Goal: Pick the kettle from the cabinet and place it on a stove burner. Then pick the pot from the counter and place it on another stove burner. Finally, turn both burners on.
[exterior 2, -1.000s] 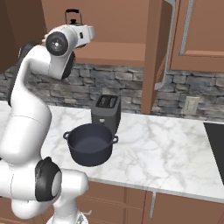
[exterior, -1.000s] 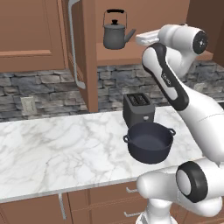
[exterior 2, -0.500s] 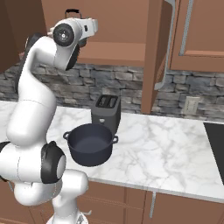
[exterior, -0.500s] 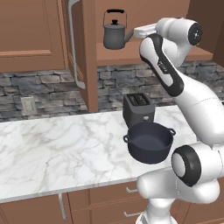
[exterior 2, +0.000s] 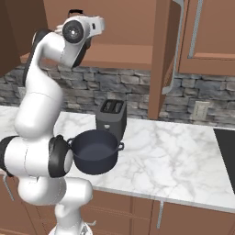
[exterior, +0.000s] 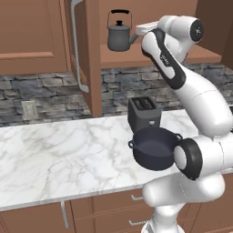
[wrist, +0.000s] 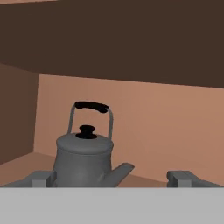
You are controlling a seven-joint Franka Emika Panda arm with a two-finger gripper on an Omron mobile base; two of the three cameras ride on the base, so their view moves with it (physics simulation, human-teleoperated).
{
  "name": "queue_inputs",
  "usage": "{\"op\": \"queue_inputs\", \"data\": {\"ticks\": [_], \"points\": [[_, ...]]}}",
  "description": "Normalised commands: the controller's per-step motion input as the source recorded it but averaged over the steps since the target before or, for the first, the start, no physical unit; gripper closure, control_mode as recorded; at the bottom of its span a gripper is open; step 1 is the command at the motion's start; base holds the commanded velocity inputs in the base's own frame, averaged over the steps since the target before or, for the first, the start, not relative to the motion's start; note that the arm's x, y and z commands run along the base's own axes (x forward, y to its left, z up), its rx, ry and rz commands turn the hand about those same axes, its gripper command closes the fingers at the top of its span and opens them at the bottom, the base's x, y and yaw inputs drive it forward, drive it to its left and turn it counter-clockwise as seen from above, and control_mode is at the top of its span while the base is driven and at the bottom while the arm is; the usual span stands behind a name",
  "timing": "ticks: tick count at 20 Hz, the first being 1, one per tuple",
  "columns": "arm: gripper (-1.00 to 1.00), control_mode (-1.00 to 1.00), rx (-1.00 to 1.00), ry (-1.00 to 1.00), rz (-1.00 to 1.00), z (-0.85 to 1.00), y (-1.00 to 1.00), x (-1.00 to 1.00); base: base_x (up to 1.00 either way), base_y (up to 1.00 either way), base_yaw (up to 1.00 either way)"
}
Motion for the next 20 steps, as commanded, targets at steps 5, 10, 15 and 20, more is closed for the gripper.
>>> {"op": "queue_inputs", "data": {"ticks": [5, 10, 15, 20], "points": [[-1.0, -1.0, 0.01, 0.0, 0.06, 0.0, 0.0, 0.32, 0.0, 0.0, 0.0], [-1.0, -1.0, 0.0, 0.0, 0.07, 0.0, 0.0, 0.3, 0.0, 0.0, 0.0], [-1.0, -1.0, 0.0, 0.0, 0.09, 0.0, 0.0, 0.27, 0.0, 0.0, 0.0], [-1.0, -1.0, 0.0, 0.0, 0.09, 0.0, 0.0, 0.25, 0.0, 0.0, 0.0]]}}
